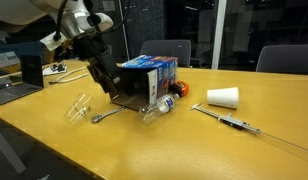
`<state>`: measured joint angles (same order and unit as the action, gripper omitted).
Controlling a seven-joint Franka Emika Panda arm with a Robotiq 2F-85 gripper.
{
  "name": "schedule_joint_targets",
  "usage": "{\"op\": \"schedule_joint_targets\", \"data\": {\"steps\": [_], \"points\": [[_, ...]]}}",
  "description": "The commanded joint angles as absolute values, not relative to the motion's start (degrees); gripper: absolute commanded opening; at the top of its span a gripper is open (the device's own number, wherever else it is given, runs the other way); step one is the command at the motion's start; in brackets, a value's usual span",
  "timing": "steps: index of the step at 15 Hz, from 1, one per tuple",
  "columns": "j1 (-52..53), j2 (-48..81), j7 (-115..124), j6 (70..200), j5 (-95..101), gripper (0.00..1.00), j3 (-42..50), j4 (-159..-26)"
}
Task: Pick the plastic cup in the box
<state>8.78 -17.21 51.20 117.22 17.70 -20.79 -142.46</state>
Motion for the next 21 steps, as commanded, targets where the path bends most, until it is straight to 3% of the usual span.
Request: {"op": "schedule_joint_targets", "data": {"steps": [1,13,21], "points": [[12.15,-13.99,43.00,119.62,16.08,1.00,-20.42,-139.90],[16.02,-6.25,8.53,137.86,0.75,1.00,-17.66,-133.54],[18.10,-2.01,-4.61,131.84,-27.12,1.00,-17.44,-129.98]]}}
